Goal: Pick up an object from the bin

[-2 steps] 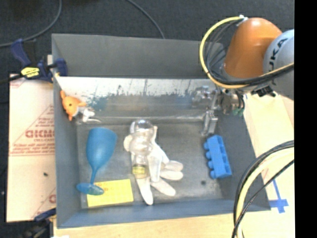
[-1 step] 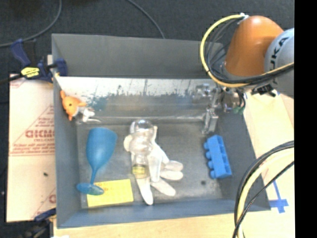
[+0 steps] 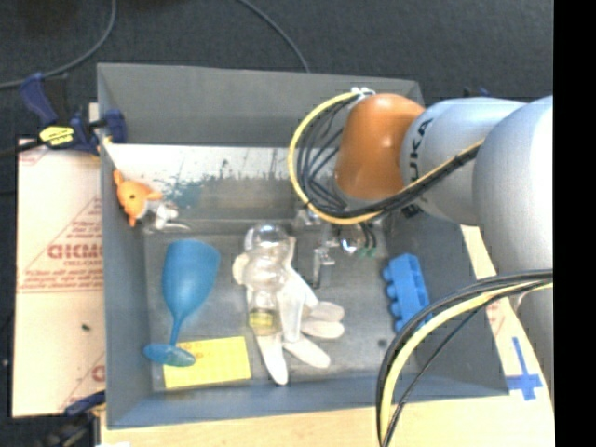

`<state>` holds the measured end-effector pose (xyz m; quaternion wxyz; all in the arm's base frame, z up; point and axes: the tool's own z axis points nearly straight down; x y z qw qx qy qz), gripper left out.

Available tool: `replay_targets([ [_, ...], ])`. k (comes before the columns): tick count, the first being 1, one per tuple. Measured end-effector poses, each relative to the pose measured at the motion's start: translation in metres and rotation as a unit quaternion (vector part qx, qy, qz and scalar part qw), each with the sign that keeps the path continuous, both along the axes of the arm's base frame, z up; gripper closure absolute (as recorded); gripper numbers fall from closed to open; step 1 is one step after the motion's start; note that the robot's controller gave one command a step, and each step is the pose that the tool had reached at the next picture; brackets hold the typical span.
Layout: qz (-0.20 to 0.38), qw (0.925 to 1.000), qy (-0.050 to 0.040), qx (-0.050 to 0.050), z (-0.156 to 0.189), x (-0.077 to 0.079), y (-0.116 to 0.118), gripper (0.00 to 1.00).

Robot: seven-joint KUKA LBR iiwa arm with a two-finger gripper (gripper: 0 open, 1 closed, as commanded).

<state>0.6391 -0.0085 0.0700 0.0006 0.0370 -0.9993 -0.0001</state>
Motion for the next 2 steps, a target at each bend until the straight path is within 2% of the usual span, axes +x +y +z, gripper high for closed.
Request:
replay_targets([
  [1,0.013,0.9999,-0.0059,-0.002,0.059,0.007,-0.009,0.0],
  [2,0.296,0.9553,-0.0011,0.0,0.031,-0.053,0.031,0.0],
])
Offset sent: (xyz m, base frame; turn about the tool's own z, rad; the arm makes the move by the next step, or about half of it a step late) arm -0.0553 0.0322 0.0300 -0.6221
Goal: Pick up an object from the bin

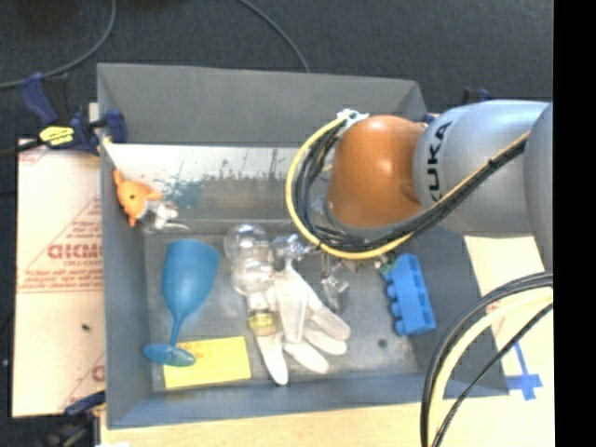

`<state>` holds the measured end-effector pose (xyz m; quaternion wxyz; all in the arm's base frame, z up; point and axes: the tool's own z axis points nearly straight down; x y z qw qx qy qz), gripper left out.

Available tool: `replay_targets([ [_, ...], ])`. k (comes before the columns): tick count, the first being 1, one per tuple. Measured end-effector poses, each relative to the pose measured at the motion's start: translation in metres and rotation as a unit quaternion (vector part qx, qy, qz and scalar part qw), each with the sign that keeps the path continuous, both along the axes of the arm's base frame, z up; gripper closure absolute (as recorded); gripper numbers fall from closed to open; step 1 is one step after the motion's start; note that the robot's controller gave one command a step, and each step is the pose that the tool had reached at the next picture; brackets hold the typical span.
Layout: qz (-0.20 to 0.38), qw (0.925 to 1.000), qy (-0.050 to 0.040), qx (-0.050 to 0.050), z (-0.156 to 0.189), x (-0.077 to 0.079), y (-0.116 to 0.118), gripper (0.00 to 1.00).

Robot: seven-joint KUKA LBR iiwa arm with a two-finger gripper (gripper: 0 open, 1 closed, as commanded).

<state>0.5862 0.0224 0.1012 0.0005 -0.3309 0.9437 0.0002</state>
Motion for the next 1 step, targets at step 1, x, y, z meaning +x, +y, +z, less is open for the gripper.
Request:
replay_targets([
  [1,-0.088,0.9961,-0.0093,-0.001,-0.0283,0.0545,0.0159,0.0],
])
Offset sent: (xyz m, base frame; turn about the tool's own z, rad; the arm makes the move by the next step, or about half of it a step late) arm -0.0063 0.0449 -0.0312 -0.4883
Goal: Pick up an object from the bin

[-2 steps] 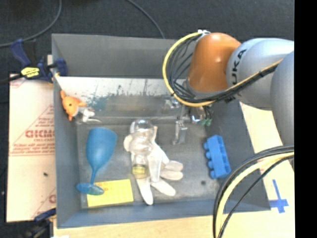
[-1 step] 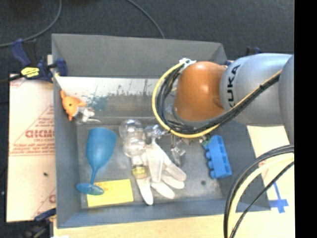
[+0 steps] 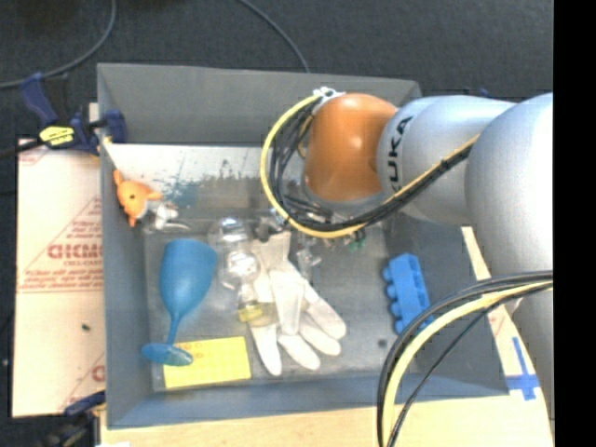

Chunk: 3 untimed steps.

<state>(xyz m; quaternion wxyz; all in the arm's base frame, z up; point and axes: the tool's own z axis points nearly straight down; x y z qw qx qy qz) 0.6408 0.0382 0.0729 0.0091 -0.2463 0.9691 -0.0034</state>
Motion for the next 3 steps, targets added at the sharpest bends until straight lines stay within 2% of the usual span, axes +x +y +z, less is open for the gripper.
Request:
replay_targets([
  [1,0.326,0.9455,0.0045,-0.003,-0.0003,-0.0583,0.0287,1.0],
  [3,0.324,0.9459,0.0052,-0.002,0.0028,-0.059,0.0284,1.0],
])
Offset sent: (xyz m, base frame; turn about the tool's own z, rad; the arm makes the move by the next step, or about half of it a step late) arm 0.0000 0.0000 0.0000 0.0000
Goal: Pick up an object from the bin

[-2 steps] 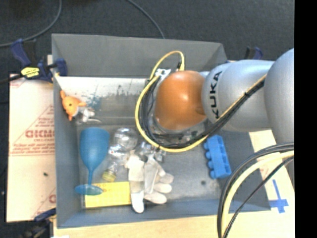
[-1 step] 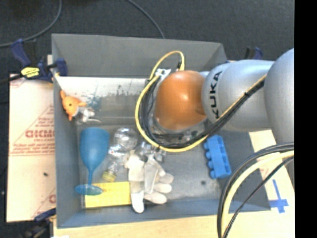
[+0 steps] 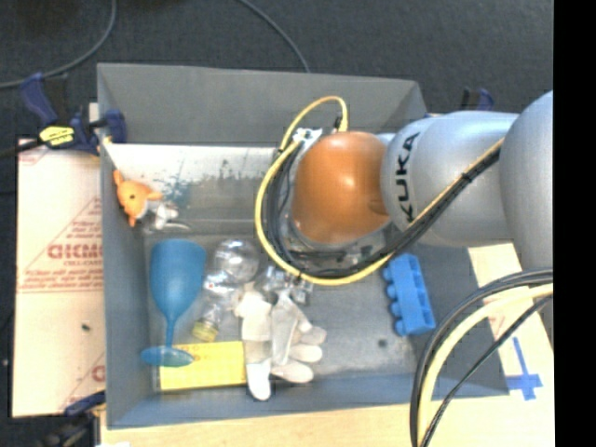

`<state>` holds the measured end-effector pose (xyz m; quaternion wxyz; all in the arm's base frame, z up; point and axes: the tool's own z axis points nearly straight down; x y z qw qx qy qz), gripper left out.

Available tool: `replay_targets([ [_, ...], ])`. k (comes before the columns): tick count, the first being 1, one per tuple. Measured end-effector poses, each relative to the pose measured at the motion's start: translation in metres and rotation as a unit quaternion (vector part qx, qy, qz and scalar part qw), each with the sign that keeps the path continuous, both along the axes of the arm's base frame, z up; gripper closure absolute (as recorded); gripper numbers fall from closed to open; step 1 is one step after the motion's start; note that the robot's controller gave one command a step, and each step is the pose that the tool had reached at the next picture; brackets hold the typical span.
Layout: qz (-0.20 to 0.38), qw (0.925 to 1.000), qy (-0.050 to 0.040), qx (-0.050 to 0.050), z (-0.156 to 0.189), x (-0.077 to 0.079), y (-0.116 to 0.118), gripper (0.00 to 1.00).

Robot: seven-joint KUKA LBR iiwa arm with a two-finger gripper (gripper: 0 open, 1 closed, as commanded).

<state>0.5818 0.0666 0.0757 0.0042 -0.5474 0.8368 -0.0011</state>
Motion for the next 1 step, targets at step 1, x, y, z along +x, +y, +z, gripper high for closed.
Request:
replay_targets([
  [1,0.0,1.0,0.0011,0.0,0.0142,-0.0006,-0.0001,1.0],
])
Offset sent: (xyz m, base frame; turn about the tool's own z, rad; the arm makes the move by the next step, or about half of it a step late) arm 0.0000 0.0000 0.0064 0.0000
